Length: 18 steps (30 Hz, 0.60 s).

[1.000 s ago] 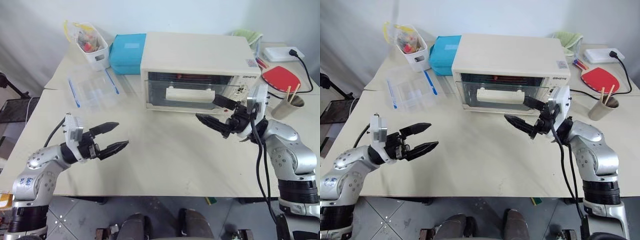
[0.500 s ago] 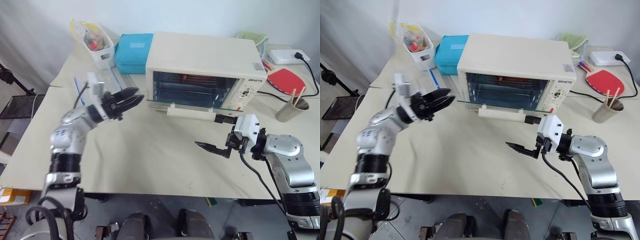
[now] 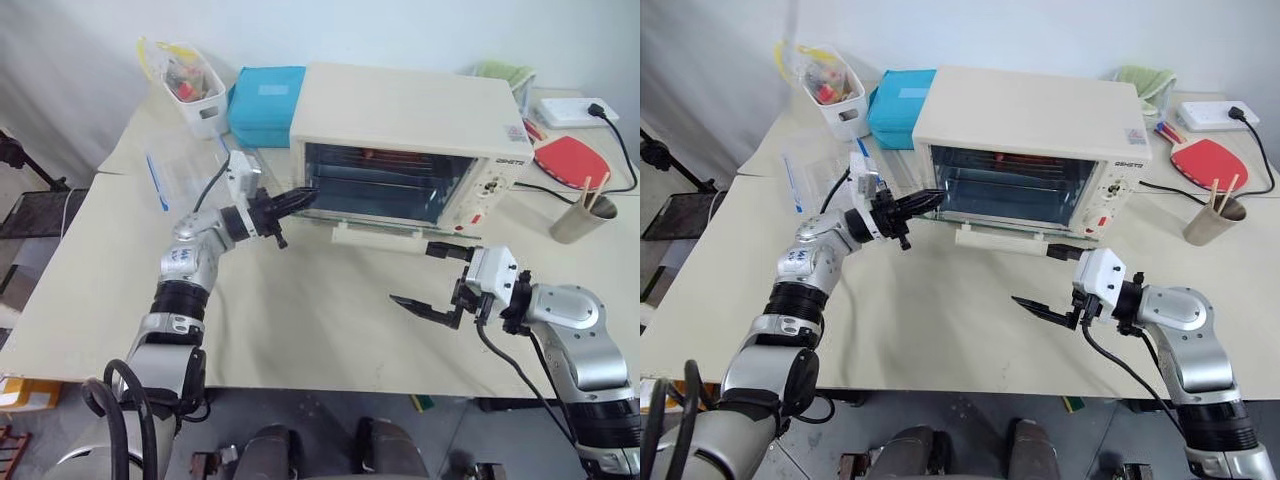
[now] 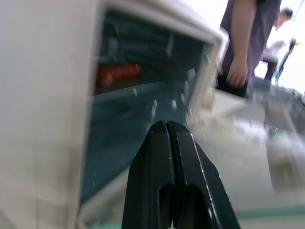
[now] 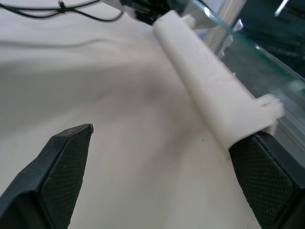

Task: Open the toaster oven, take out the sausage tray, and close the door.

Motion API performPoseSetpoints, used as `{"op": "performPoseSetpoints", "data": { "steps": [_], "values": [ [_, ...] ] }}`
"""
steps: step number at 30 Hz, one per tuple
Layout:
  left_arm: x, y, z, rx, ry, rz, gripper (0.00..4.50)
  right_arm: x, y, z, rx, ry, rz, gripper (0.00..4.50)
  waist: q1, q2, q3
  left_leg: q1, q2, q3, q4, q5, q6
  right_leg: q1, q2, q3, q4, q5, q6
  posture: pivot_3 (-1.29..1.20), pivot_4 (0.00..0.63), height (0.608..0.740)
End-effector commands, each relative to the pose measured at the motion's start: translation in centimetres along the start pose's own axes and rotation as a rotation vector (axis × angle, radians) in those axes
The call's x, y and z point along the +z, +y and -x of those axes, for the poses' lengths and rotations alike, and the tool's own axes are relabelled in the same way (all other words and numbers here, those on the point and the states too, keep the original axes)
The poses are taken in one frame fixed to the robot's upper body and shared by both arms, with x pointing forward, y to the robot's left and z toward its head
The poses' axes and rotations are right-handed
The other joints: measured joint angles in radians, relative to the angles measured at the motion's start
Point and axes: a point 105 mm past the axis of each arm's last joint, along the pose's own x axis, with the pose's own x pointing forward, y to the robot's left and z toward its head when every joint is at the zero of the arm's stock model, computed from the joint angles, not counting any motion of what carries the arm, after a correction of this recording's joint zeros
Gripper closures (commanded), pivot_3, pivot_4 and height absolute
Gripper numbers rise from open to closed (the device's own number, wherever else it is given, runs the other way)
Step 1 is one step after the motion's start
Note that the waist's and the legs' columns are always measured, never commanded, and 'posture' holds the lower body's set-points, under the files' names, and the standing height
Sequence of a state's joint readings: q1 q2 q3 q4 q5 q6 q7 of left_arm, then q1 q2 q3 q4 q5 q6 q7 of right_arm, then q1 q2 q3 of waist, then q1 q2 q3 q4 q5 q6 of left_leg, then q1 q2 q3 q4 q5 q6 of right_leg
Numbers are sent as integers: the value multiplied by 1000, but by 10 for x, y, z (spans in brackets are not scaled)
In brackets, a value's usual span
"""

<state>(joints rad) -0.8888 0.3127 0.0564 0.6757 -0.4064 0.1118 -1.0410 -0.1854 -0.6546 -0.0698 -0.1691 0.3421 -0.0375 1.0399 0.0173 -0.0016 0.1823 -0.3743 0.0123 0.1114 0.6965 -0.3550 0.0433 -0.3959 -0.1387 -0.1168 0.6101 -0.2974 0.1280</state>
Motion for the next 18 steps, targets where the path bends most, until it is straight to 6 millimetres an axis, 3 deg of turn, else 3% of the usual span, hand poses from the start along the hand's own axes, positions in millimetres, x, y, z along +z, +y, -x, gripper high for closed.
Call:
{"op": "performPoseSetpoints", "data": {
  "steps": [1, 5, 9, 11, 14, 18],
  "values": [
    [-14, -14, -3, -74, 65, -69, 4493, -1, -2, 26, -157, 35, 46, 0, 9, 0, 0, 0, 0, -1, 0, 0, 0, 0, -1, 0, 0, 0, 0, 0, 150, 740],
    [-24, -21, 2, -107, 95, -85, 4493, -9, 5, 57, -272, 102, 93, 0, 10, 0, 0, -1, -1, -3, 1, 0, 1, 1, -2, -1, 0, 0, 0, 0, 150, 740],
    [-36, -26, 9, -130, 139, -87, 4493, -26, 15, 101, -382, 239, 49, 0, 8, 0, 0, 1, 0, -3, 1, 0, 1, 2, -1, 0, 0, 0, 0, 0, 150, 740],
    [-44, -29, 13, -143, 174, -101, 4493, -22, 9, 113, -438, 252, 56, 0, 7, 0, 0, 2, 0, -3, 1, 0, 1, 3, -1, 0, 0, 0, 0, 0, 150, 740],
    [-57, -33, 21, -144, 211, -114, 4493, -2, -10, 109, -475, 219, 119, 0, -5, 0, 0, 4, 2, 1, 1, 0, 1, 3, -1, 3, 1, 0, 0, 0, 150, 740],
    [-66, -38, 26, -119, 207, -109, 4493, 21, -25, 62, -409, 125, 146, 0, -21, 1, 0, 6, 3, 1, 1, 0, 0, 3, -1, 5, 3, 0, 0, 0, 150, 740]
  ]
}}
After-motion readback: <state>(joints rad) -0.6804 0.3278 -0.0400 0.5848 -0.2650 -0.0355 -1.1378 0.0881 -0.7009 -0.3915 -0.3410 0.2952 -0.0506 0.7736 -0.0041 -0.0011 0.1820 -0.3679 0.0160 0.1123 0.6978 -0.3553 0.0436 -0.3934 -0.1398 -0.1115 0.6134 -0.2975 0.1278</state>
